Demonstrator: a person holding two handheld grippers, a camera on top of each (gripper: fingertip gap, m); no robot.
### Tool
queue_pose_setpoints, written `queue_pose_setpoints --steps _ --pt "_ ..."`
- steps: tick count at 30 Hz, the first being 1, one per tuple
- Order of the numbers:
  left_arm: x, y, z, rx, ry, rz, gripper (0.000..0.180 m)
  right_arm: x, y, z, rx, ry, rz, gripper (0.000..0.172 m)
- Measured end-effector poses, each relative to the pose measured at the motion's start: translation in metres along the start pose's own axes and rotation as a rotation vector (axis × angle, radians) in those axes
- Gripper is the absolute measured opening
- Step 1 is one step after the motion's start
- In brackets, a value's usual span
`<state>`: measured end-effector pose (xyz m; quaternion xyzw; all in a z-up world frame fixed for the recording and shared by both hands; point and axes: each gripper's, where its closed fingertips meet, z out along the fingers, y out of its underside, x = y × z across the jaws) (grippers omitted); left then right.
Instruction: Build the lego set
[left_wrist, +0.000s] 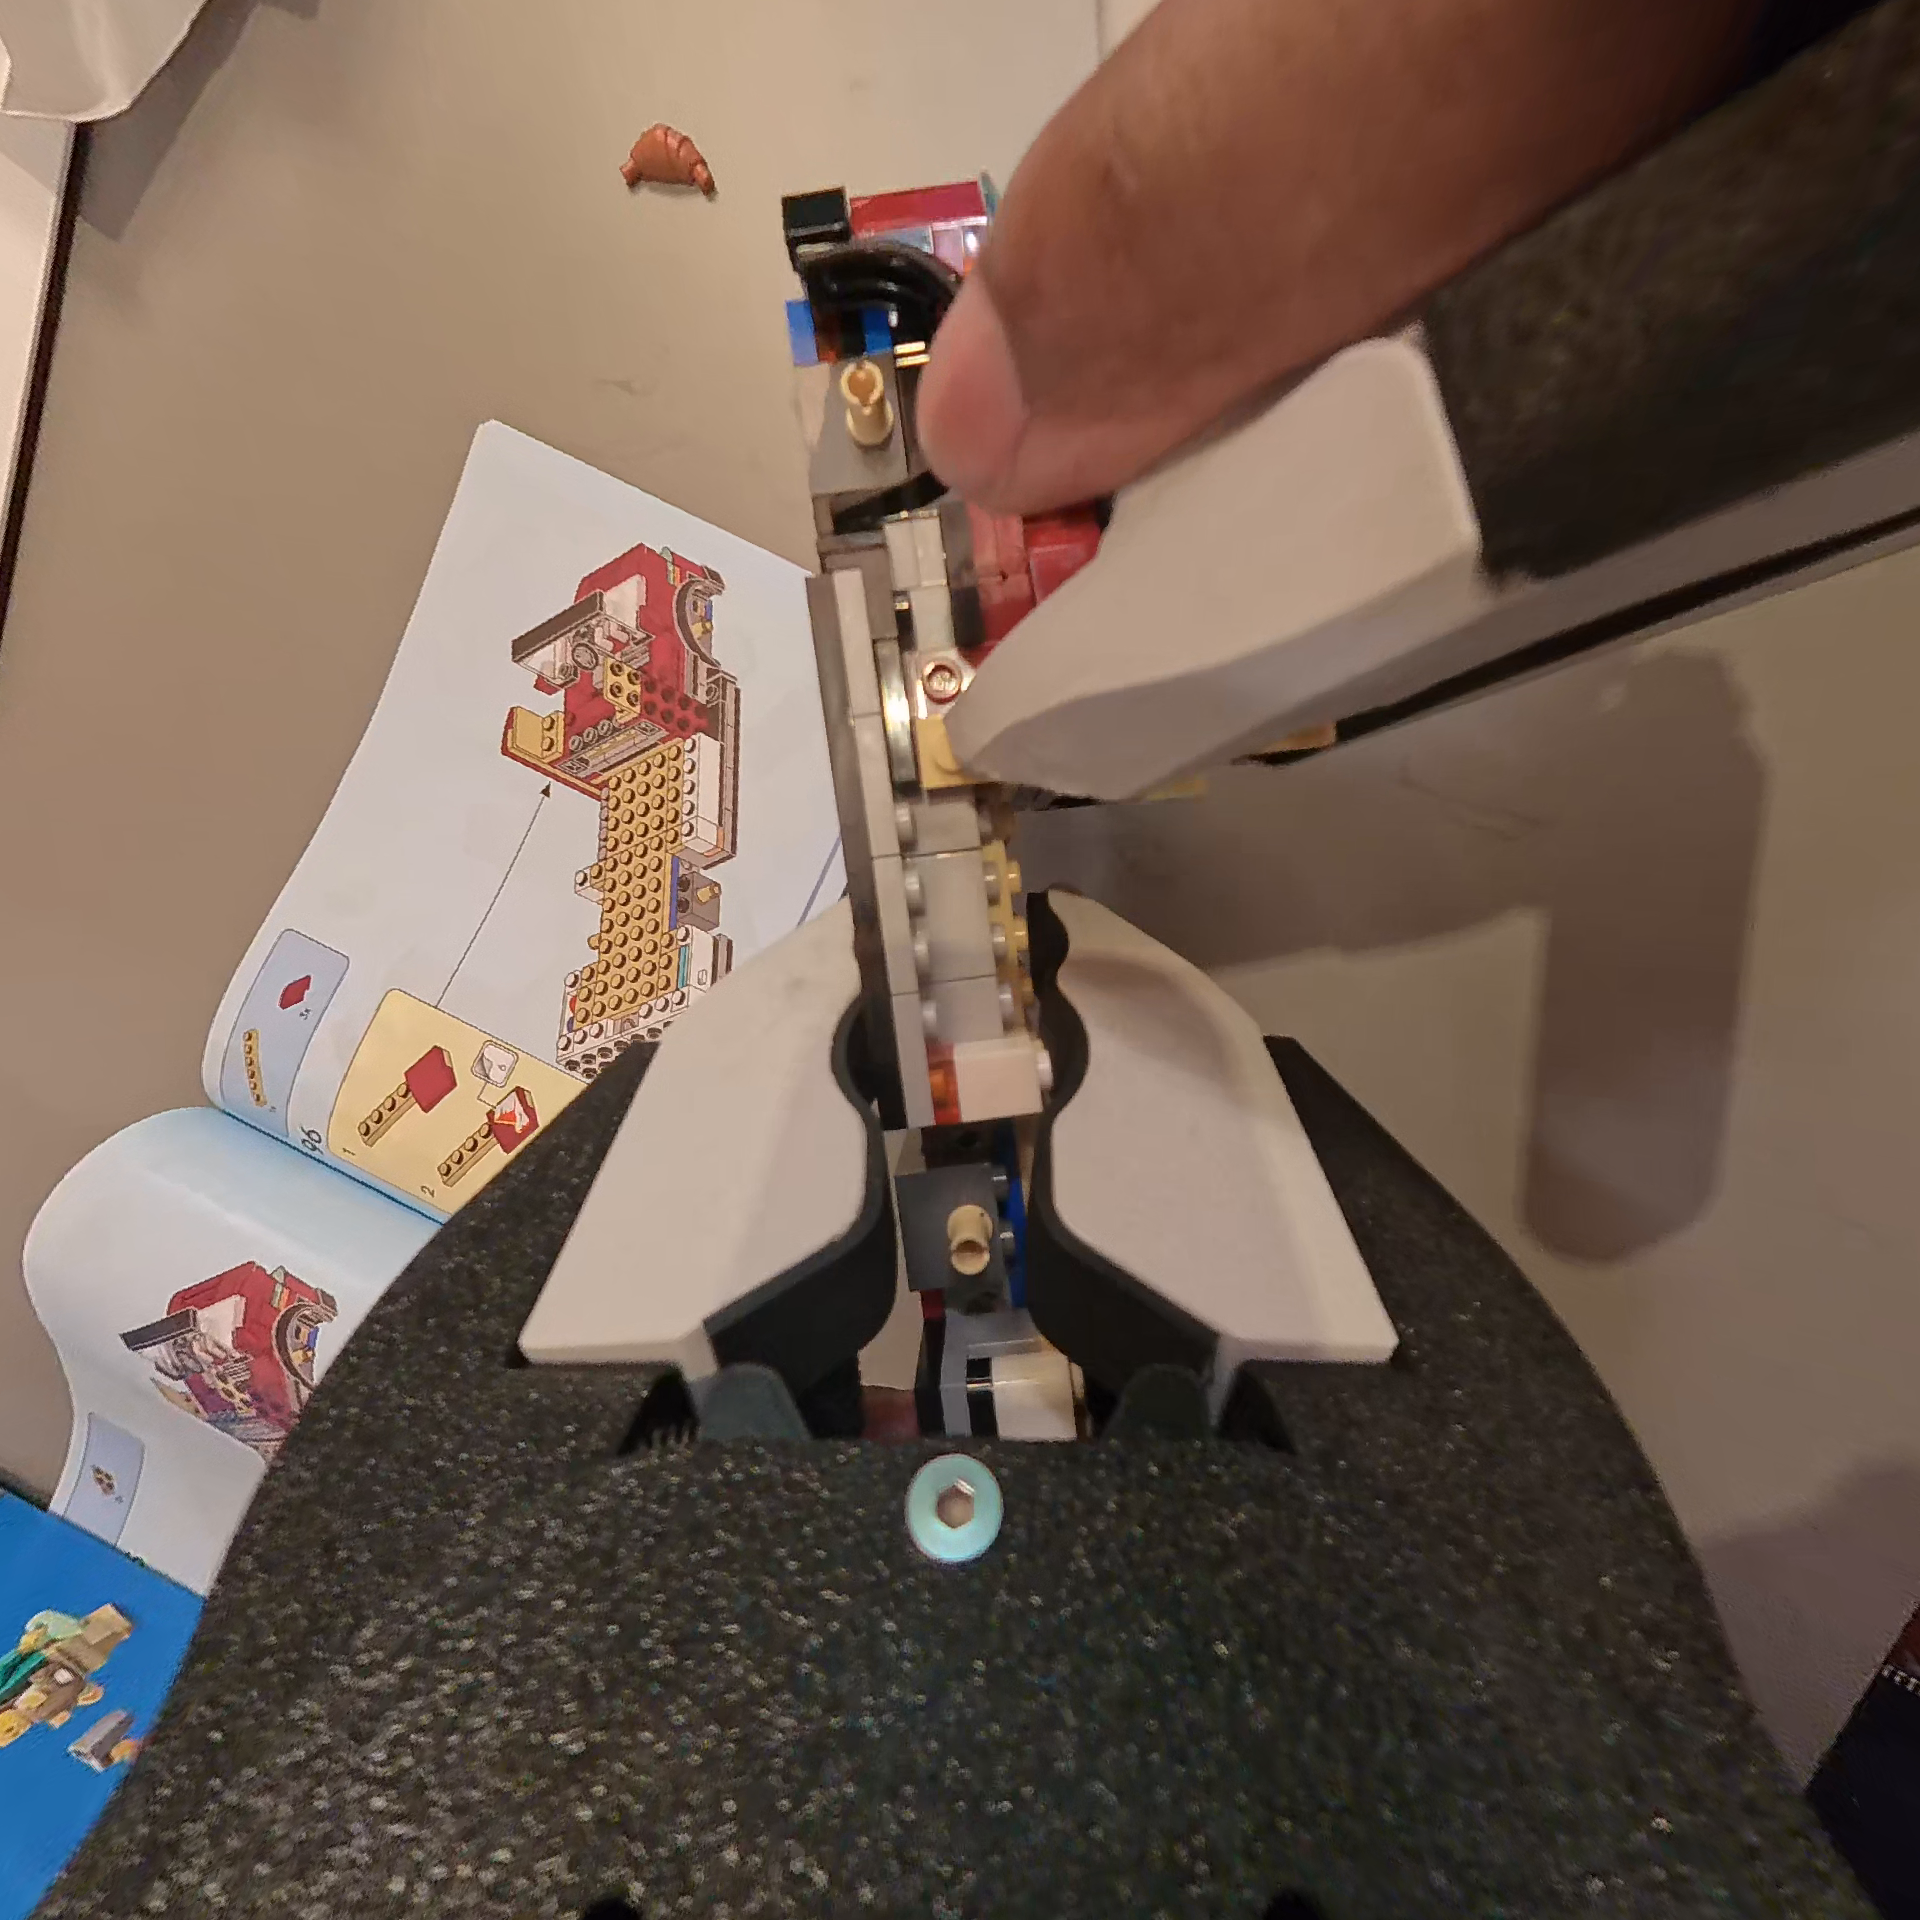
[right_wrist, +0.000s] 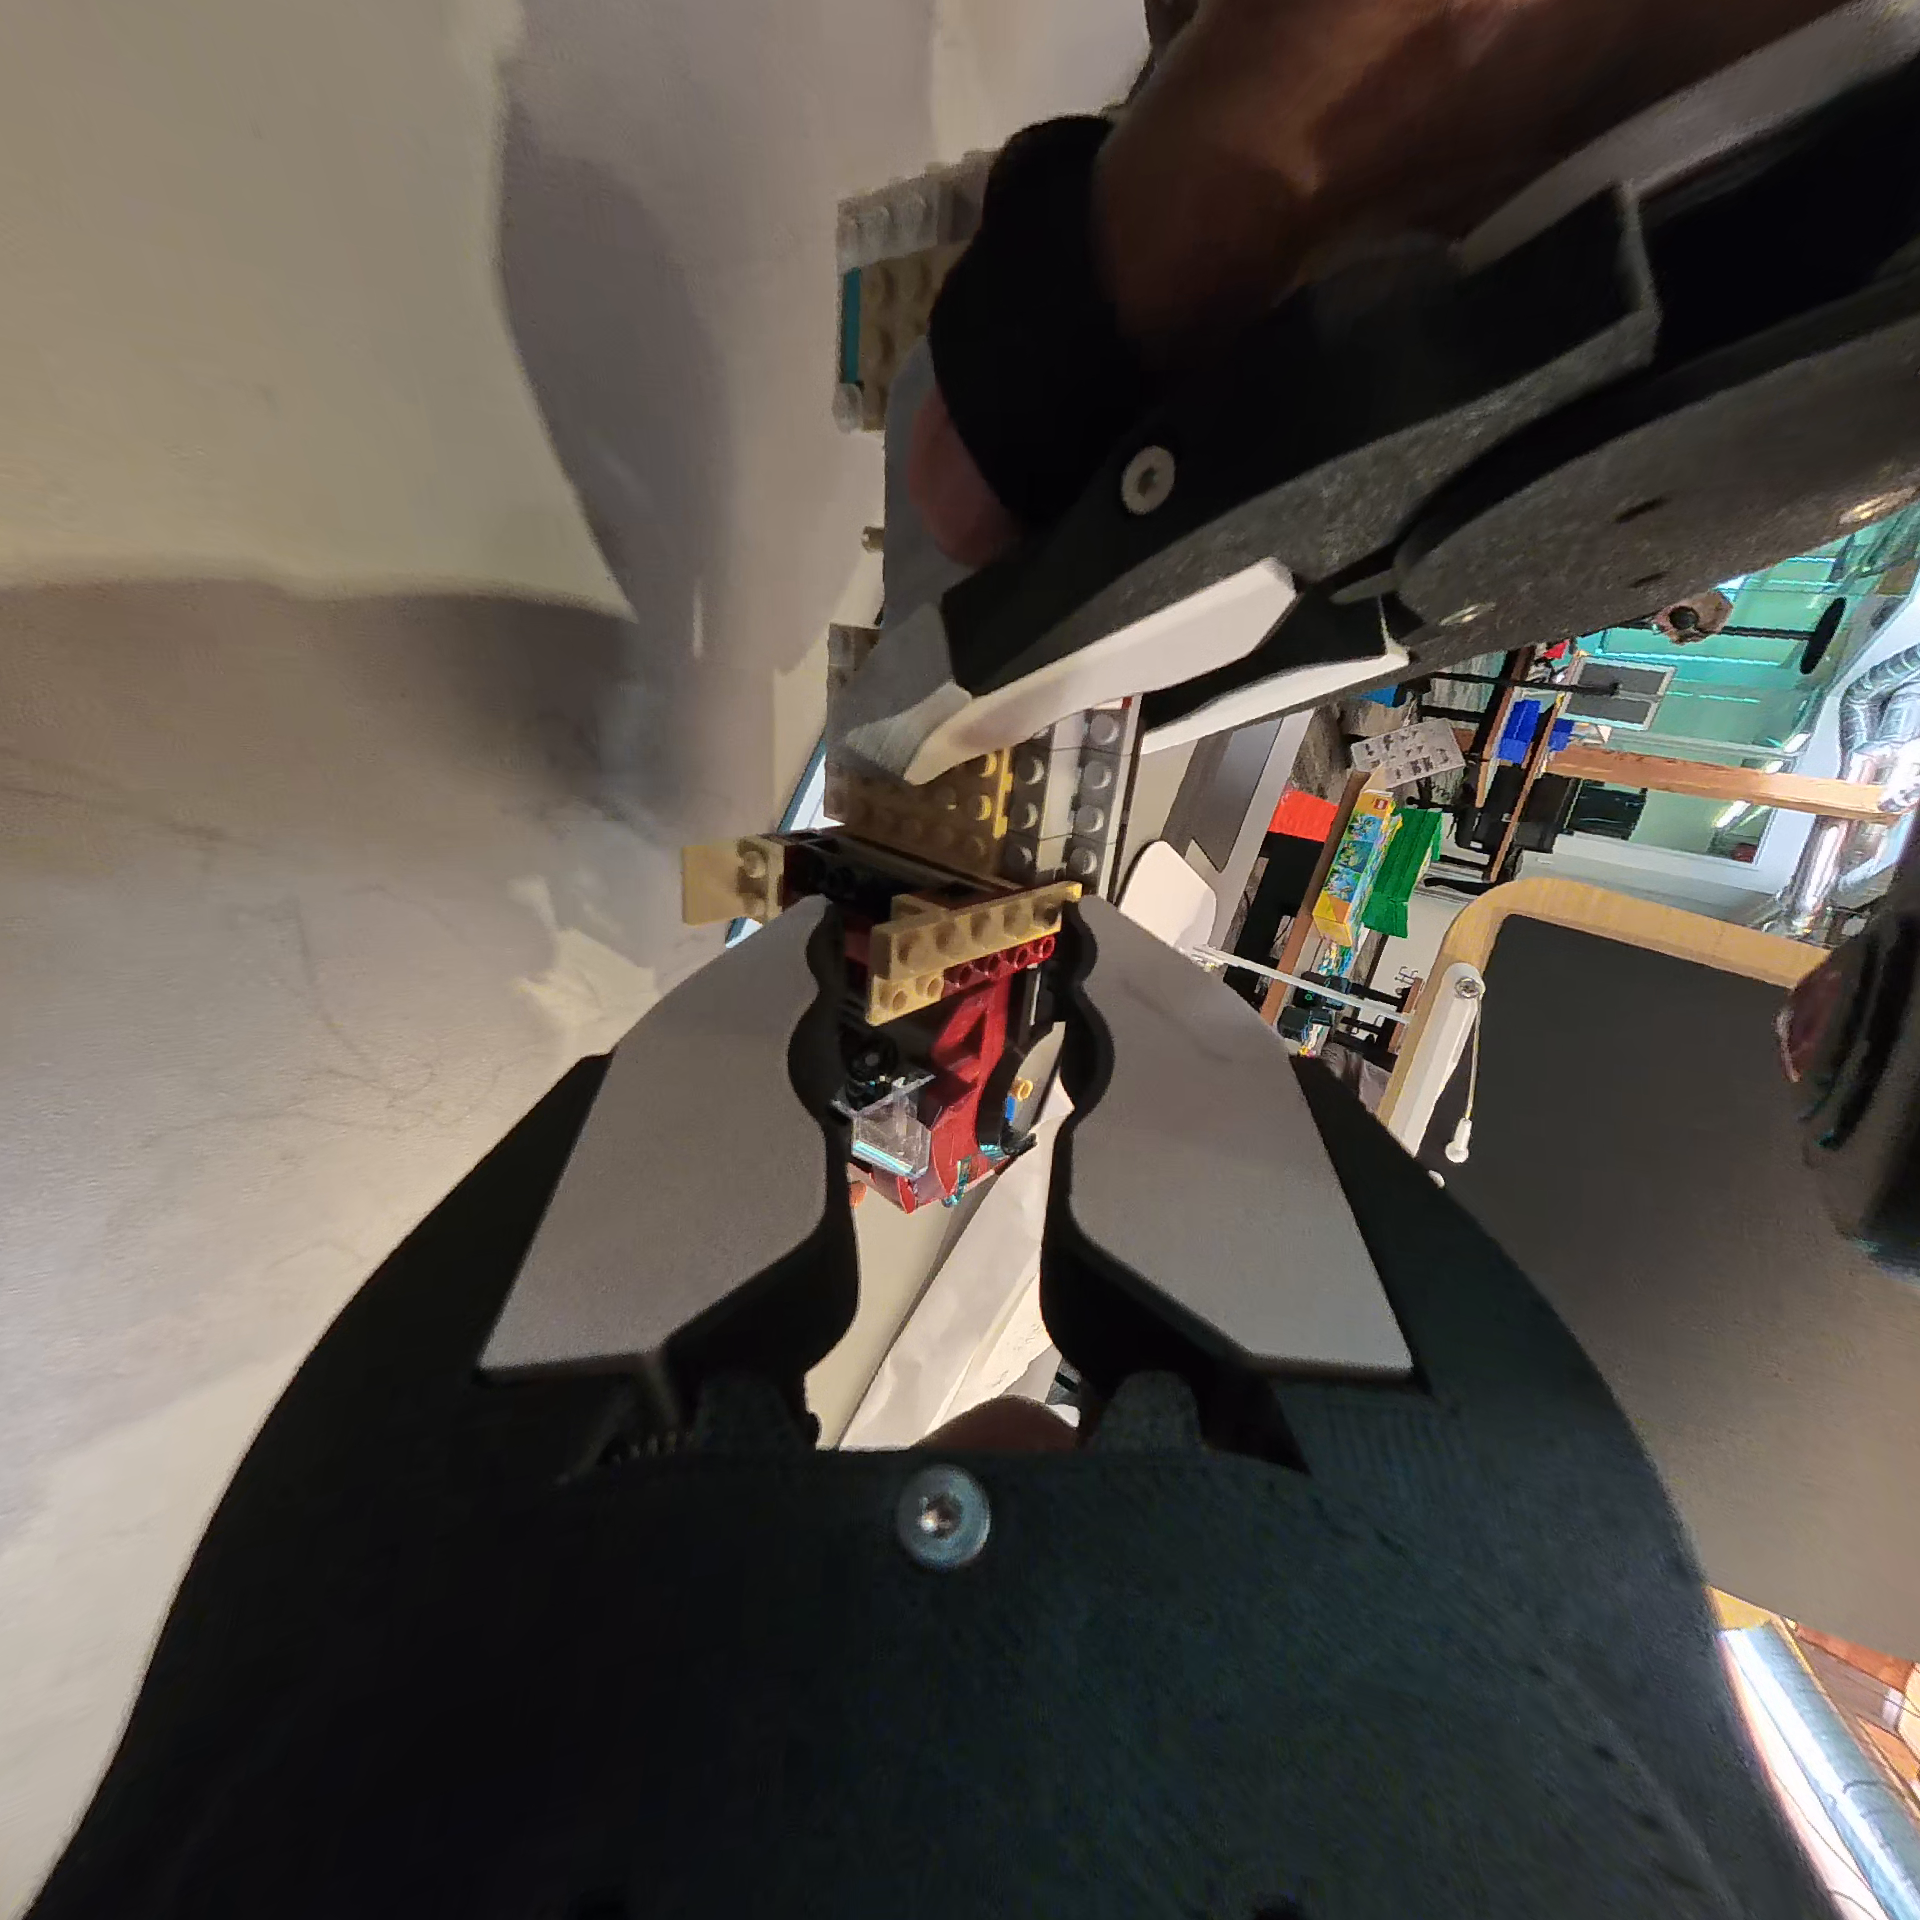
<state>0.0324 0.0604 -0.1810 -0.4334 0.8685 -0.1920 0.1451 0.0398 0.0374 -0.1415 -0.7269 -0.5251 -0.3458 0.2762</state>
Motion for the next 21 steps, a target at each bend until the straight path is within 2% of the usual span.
queue_pose_setpoints --steps 5,9,15,19,21 --pt "-0.002 -0.007 -0.001 0.079 0.029 -0.053 0.025 0.009 -0.002 -0.001 0.033 0.065 0.053 0.041" --pt "-0.016 -0.009 -0.007 0.15 -0.017 -0.123 0.025 0.029 -0.003 -0.018 0.075 0.222 0.232 0.047" --pt "-0.023 -0.02 -0.014 0.406 -0.081 -0.294 0.025 0.025 -0.006 -0.038 0.145 0.327 0.76 0.048" --pt "-0.032 -0.032 -0.034 0.633 -0.225 -0.44 0.026 0.025 -0.012 -0.046 0.306 0.426 1.258 0.049" --pt "-0.034 -0.036 -0.046 0.749 -0.338 -0.478 0.026 0.027 -0.011 -0.046 0.378 0.468 1.452 0.05"
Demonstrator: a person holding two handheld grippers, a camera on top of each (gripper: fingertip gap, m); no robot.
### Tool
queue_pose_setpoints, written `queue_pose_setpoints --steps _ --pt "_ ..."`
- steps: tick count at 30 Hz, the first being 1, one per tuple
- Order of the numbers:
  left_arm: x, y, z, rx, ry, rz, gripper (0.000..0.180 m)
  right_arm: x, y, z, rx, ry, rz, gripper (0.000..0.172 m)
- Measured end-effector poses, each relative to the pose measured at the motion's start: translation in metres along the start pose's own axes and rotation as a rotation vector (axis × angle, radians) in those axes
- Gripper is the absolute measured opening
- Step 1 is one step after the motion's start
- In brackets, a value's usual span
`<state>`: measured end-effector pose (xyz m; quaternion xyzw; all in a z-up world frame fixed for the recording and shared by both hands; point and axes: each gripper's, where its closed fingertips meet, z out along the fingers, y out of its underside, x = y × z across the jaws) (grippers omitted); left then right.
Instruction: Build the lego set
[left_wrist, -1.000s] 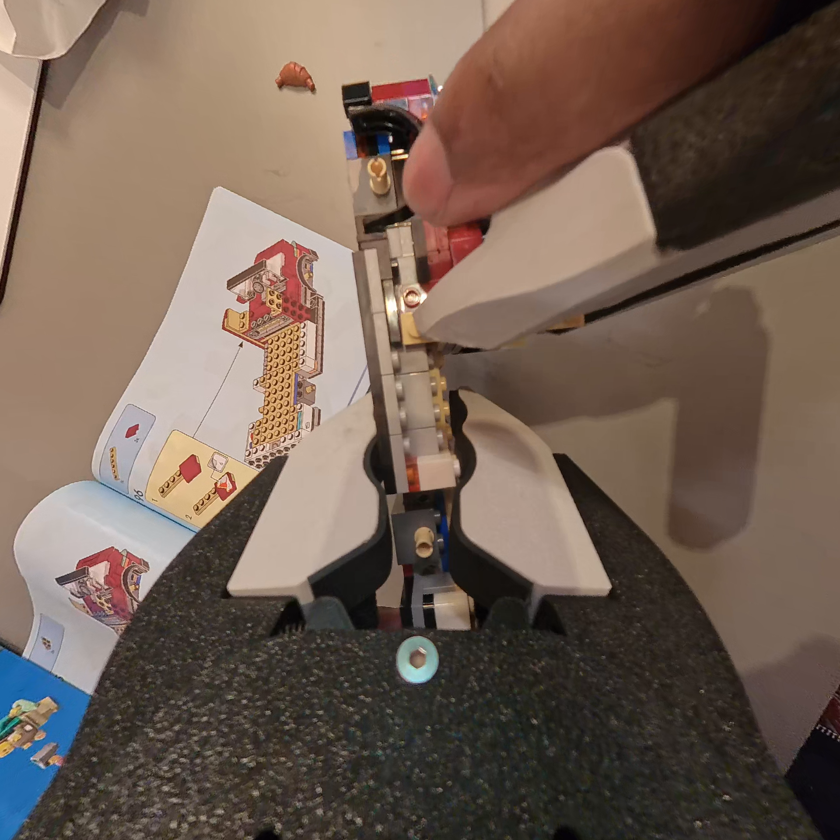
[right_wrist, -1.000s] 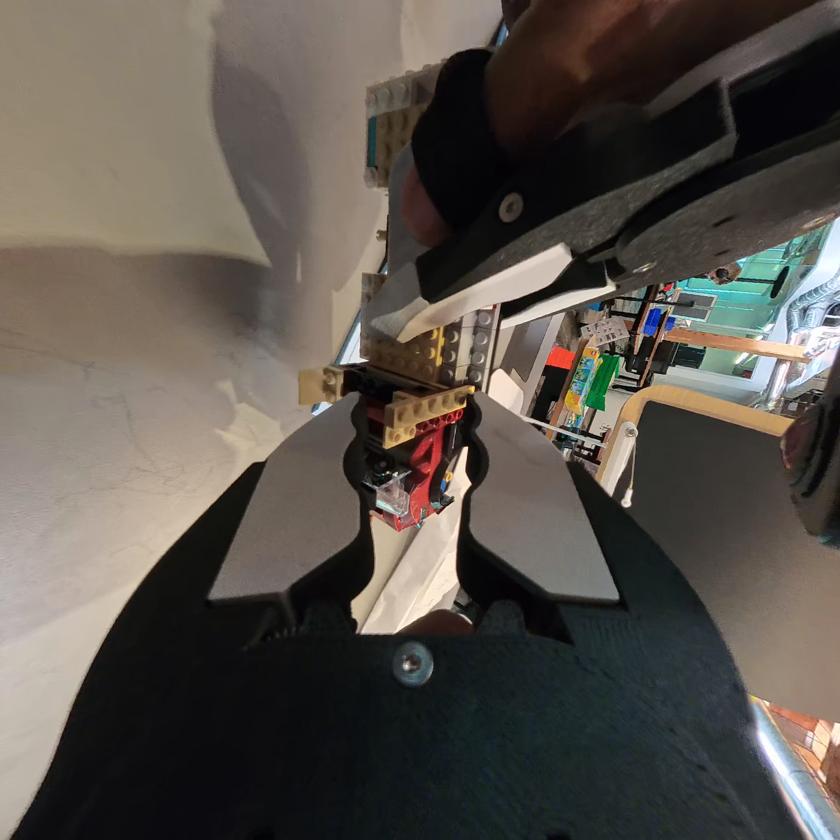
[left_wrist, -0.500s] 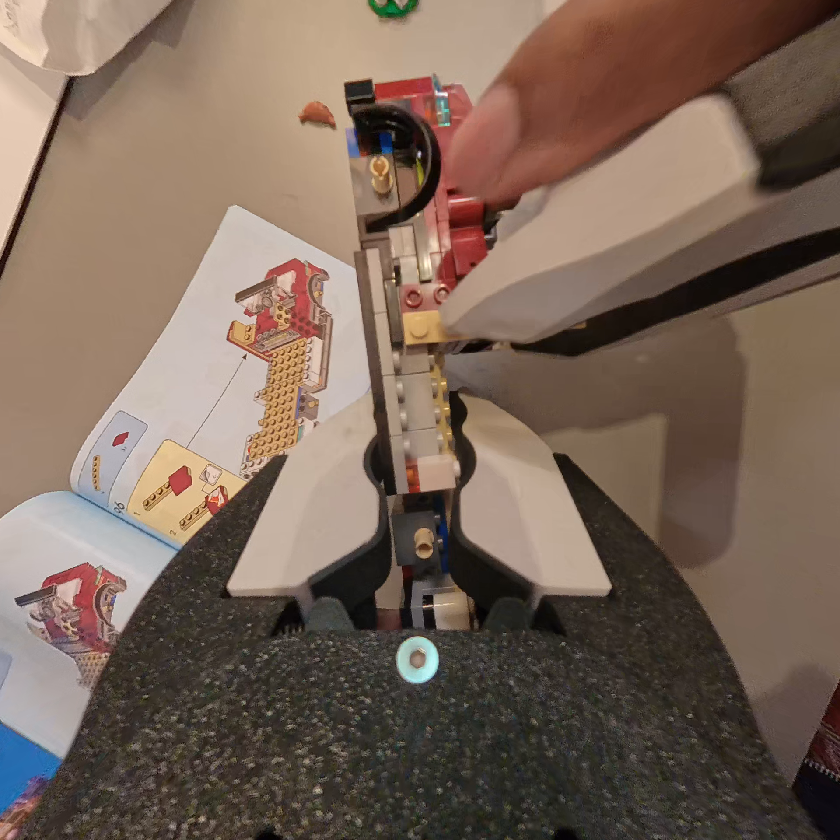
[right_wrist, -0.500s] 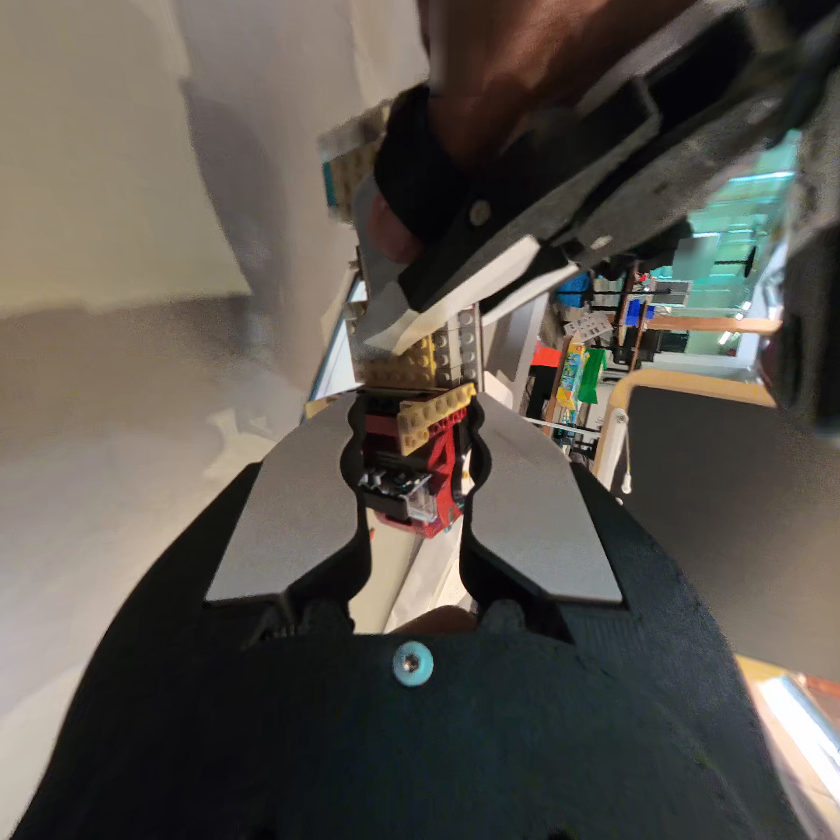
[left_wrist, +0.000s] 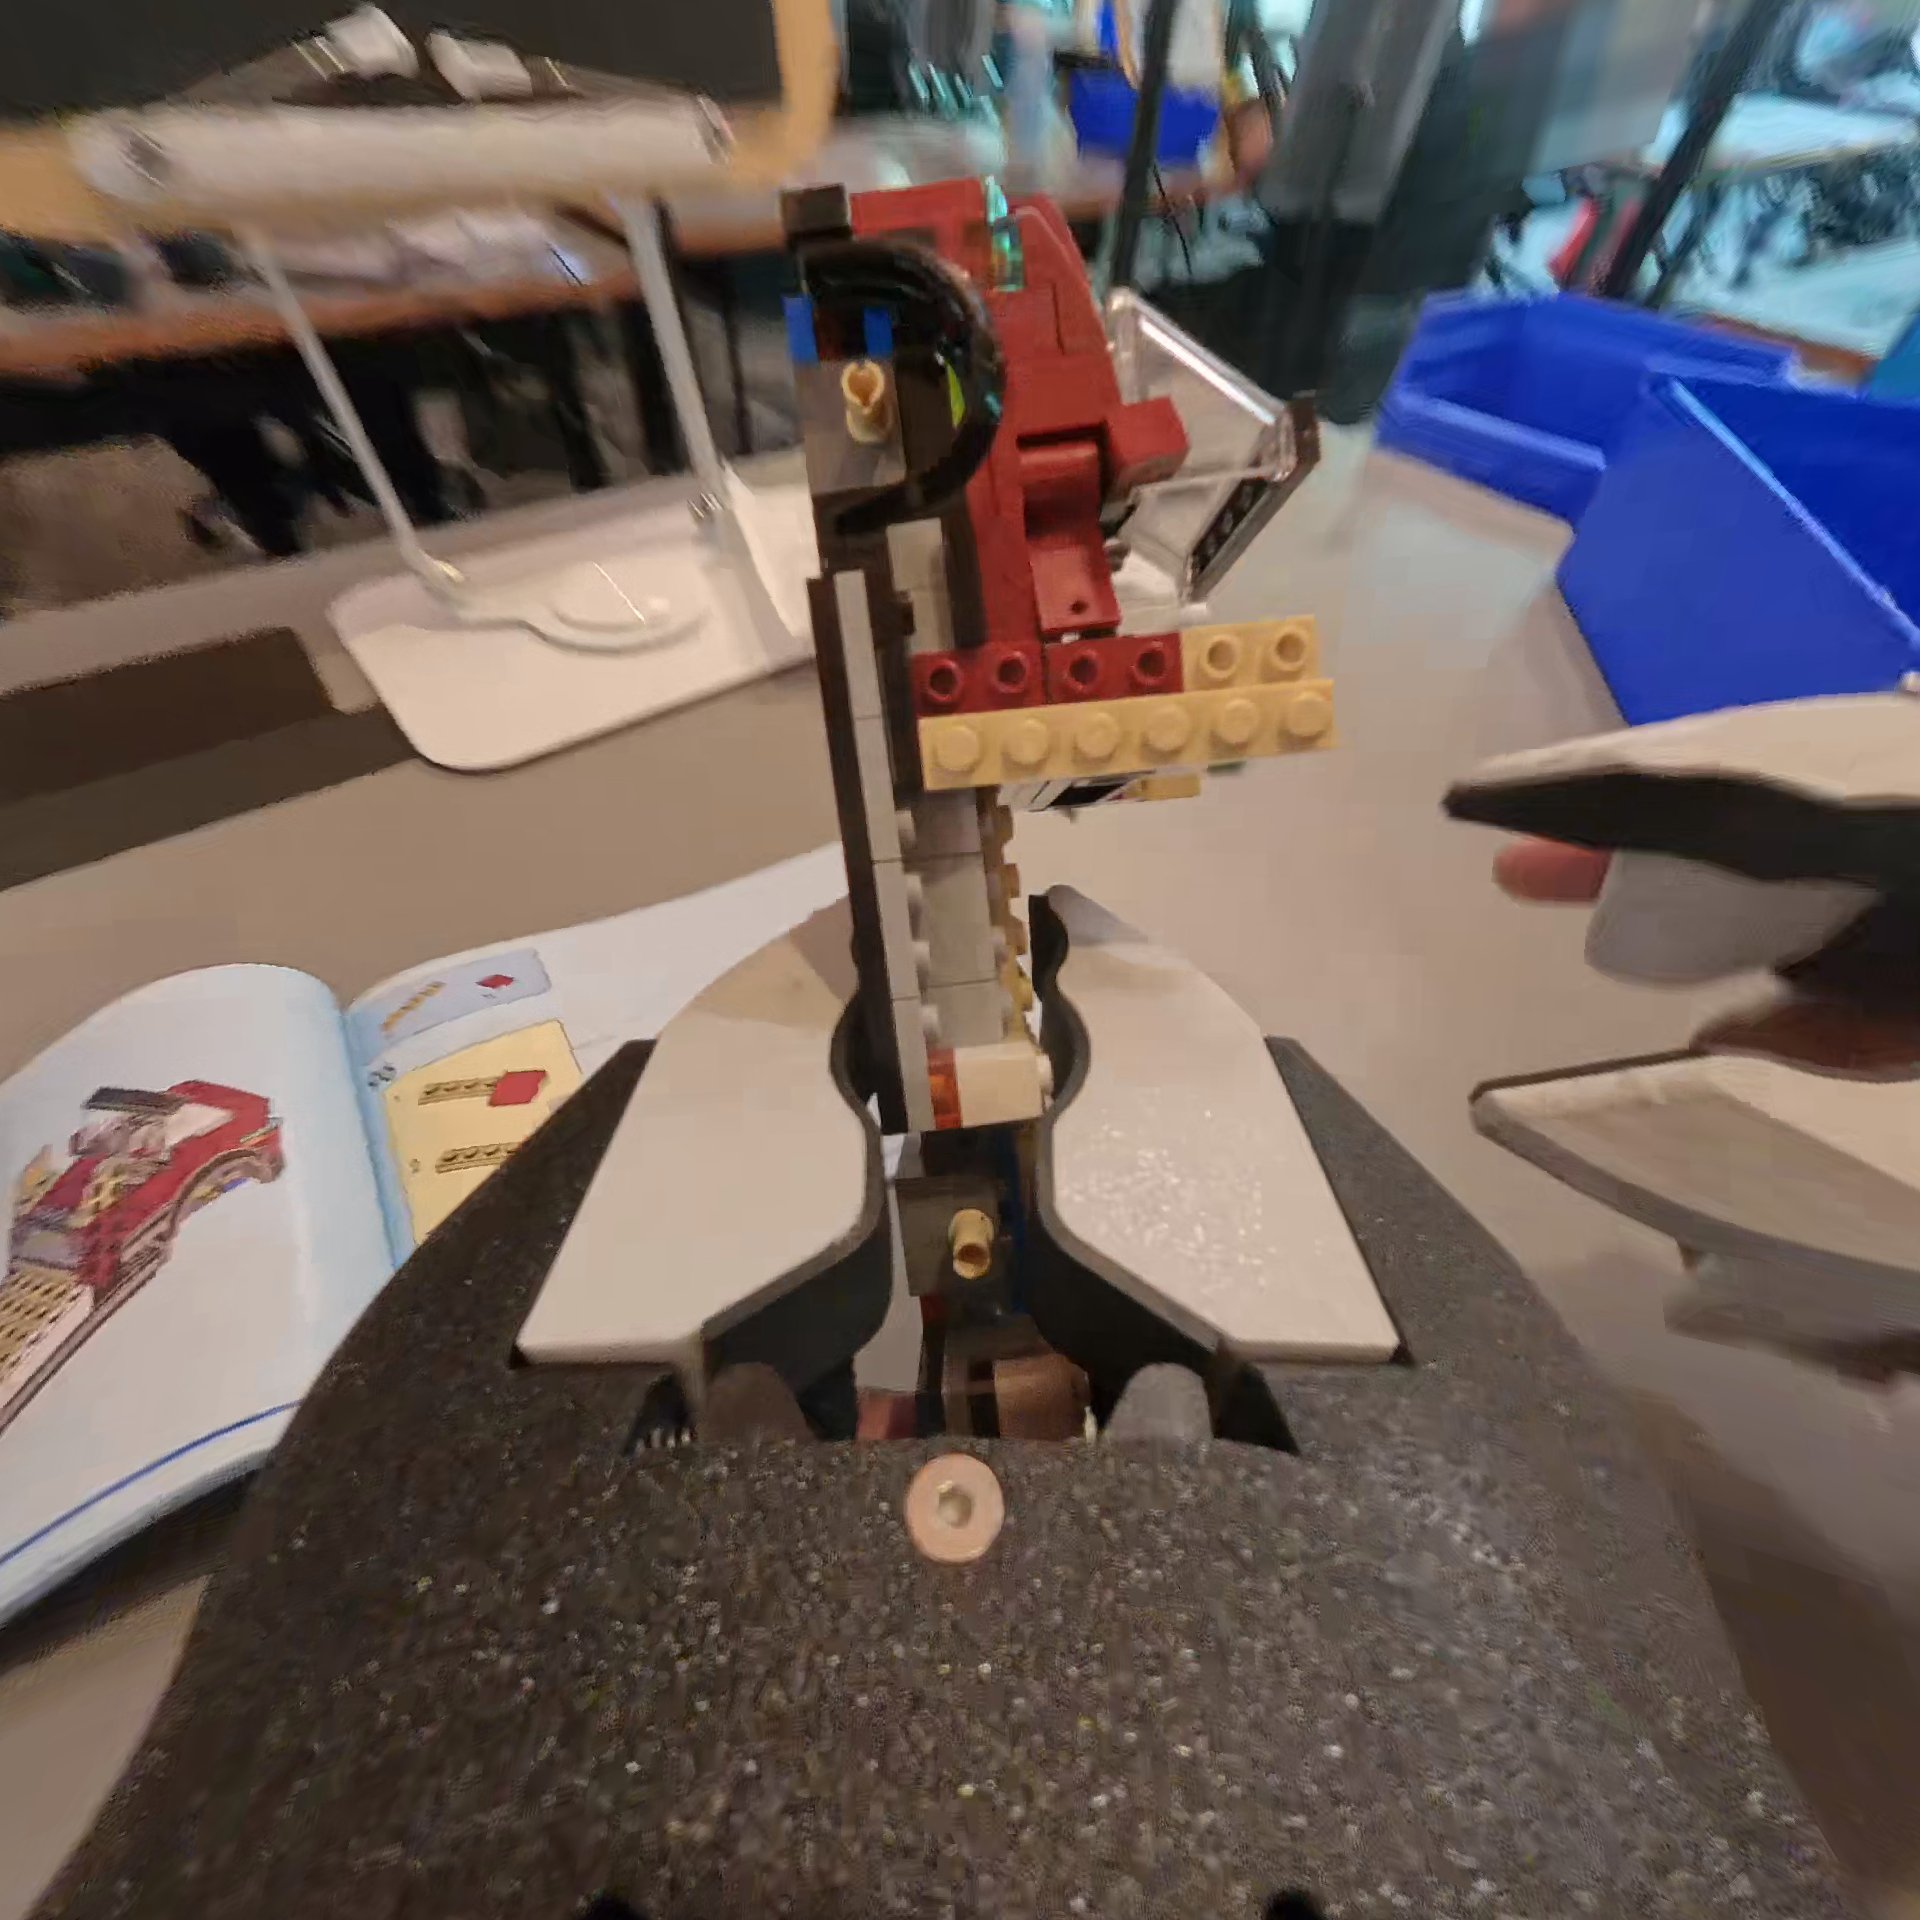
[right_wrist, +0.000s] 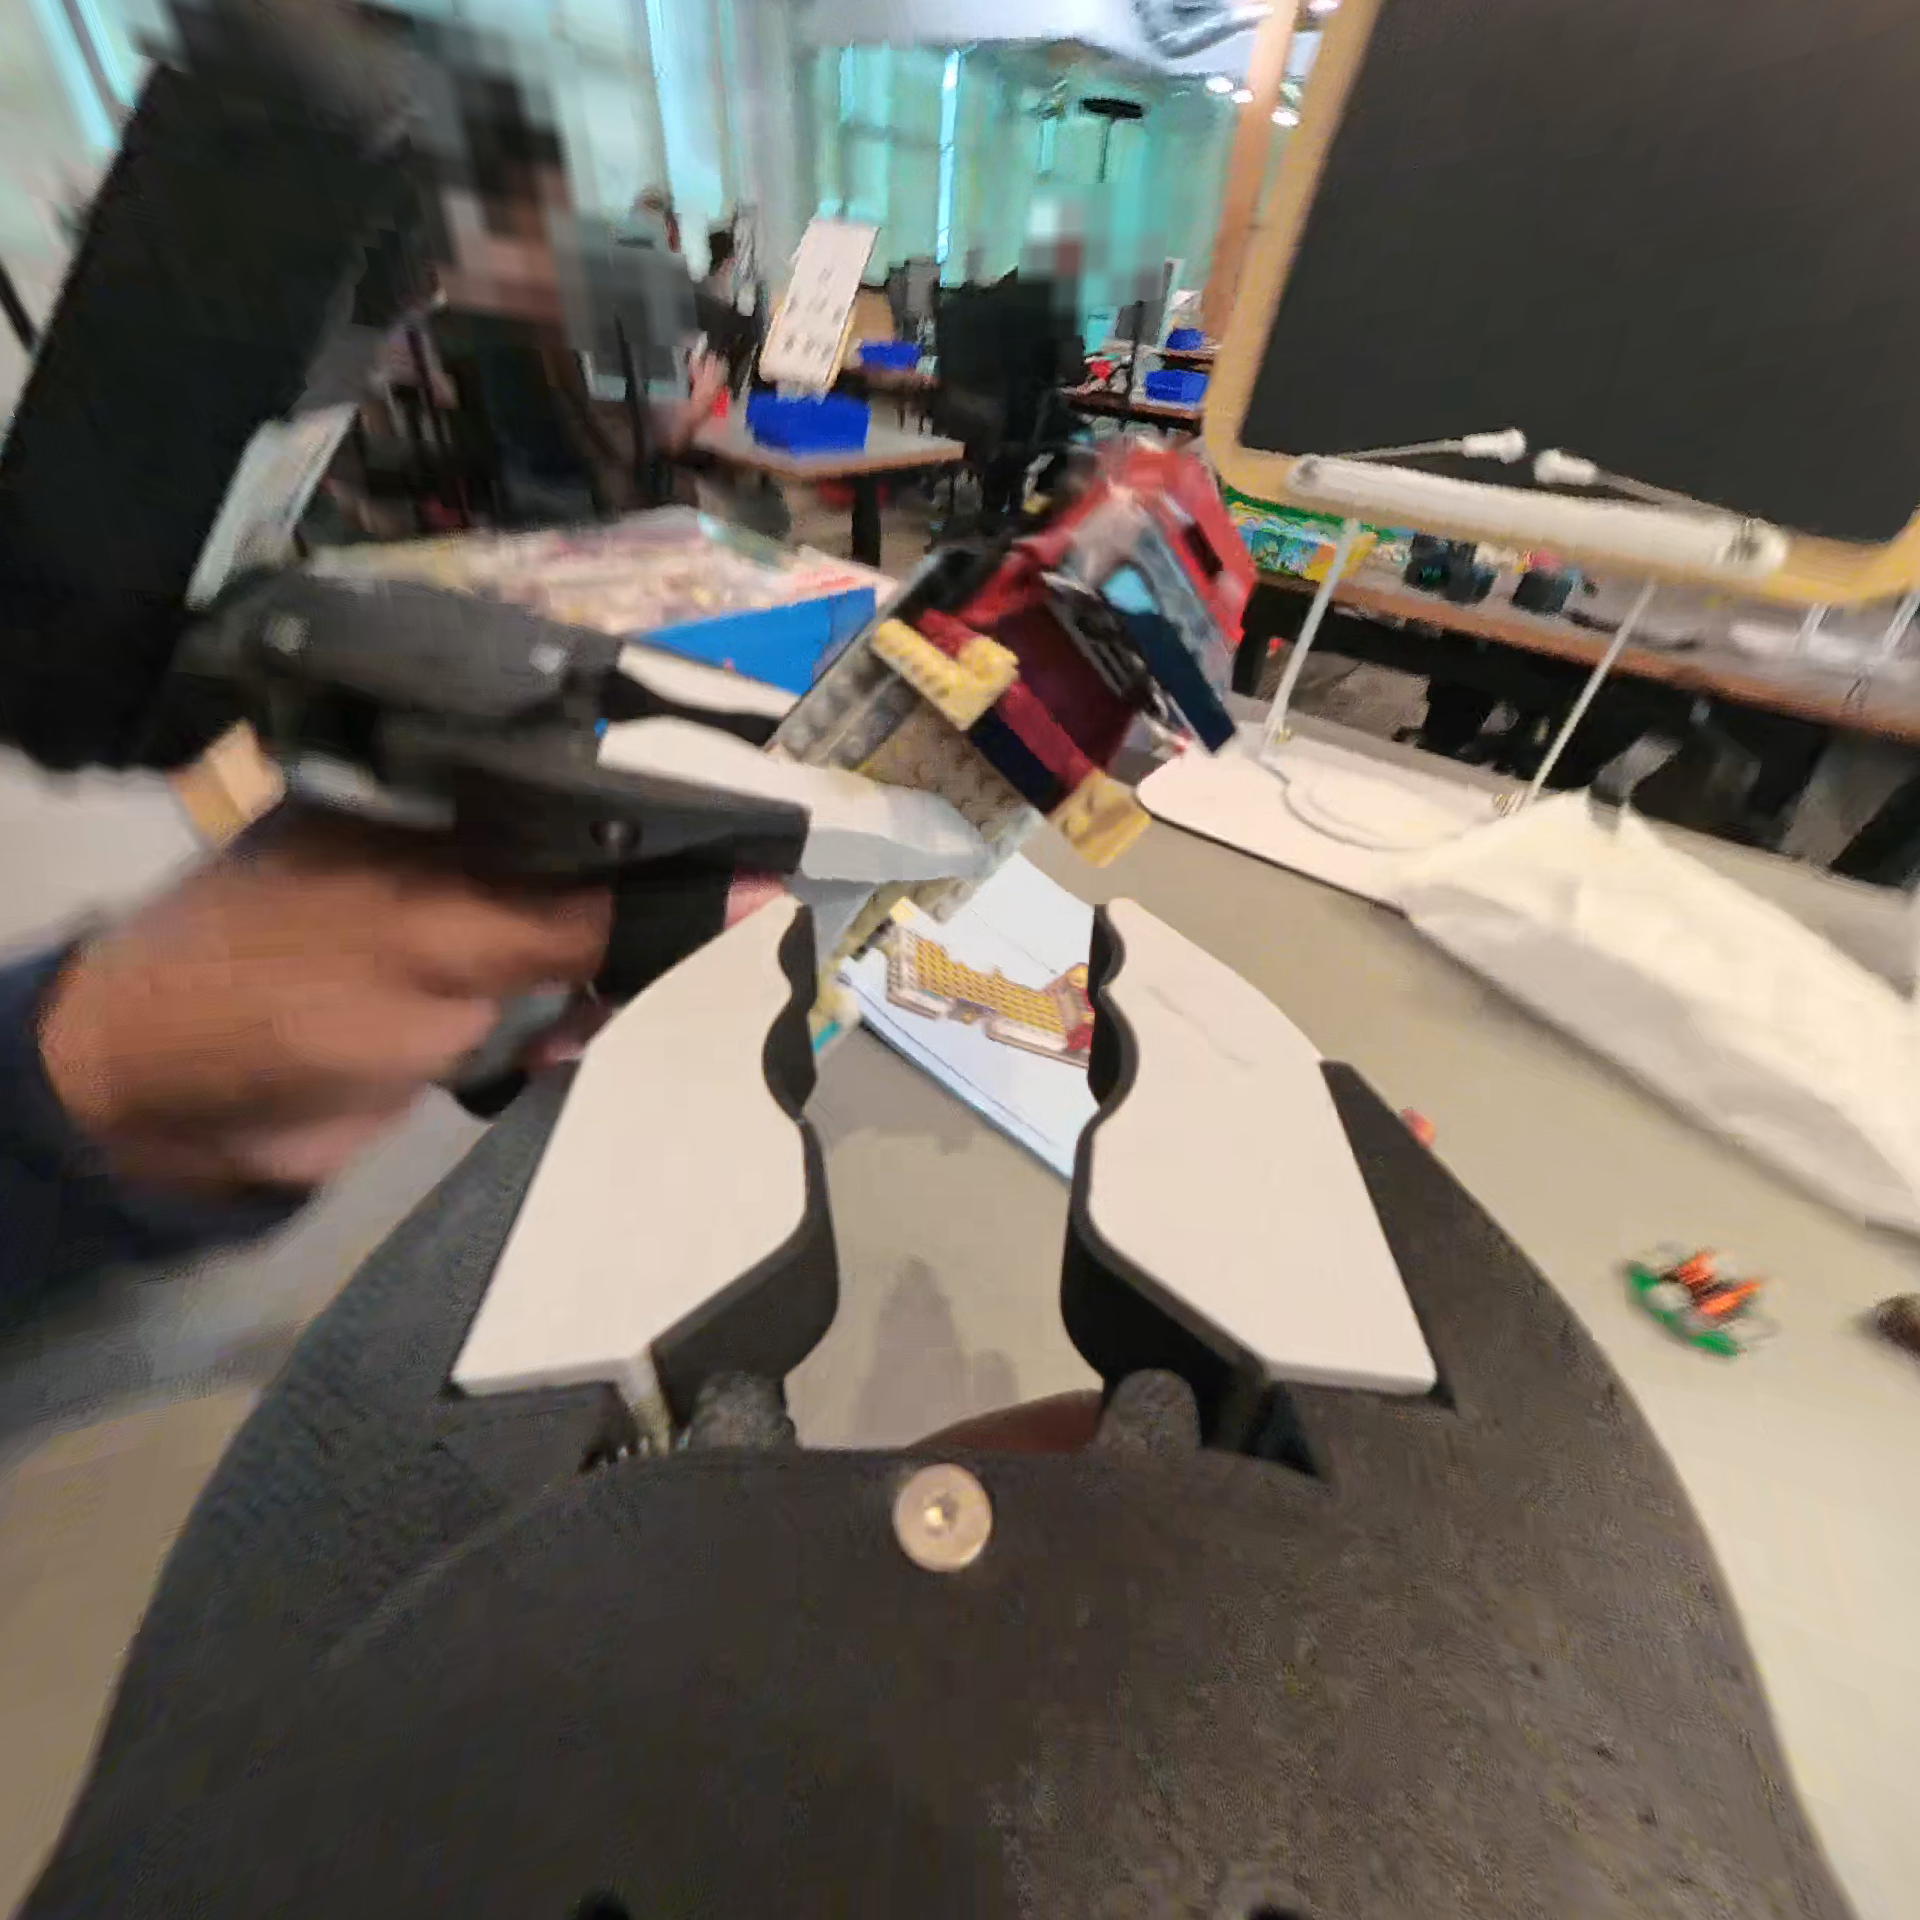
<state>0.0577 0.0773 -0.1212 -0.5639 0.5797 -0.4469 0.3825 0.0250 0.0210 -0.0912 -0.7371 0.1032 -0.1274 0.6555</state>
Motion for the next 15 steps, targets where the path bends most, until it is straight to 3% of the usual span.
queue_pose_setpoints --steps 3,7,10,15 --pt "0.003 -0.01 -0.008 0.125 -0.108 0.042 0.026 -0.005 -0.011 0.002 0.059 0.01 0.168 0.053" --pt "0.013 -0.022 -0.018 0.262 -0.207 0.154 0.026 -0.011 -0.027 0.007 0.111 0.06 0.162 0.058" --pt "0.014 -0.03 -0.026 0.35 -0.252 0.205 0.026 -0.011 -0.037 0.006 0.149 0.079 0.178 0.052" --pt "0.008 -0.033 -0.031 0.393 -0.322 0.29 0.026 -0.021 -0.04 0.005 0.152 0.044 0.167 0.05"
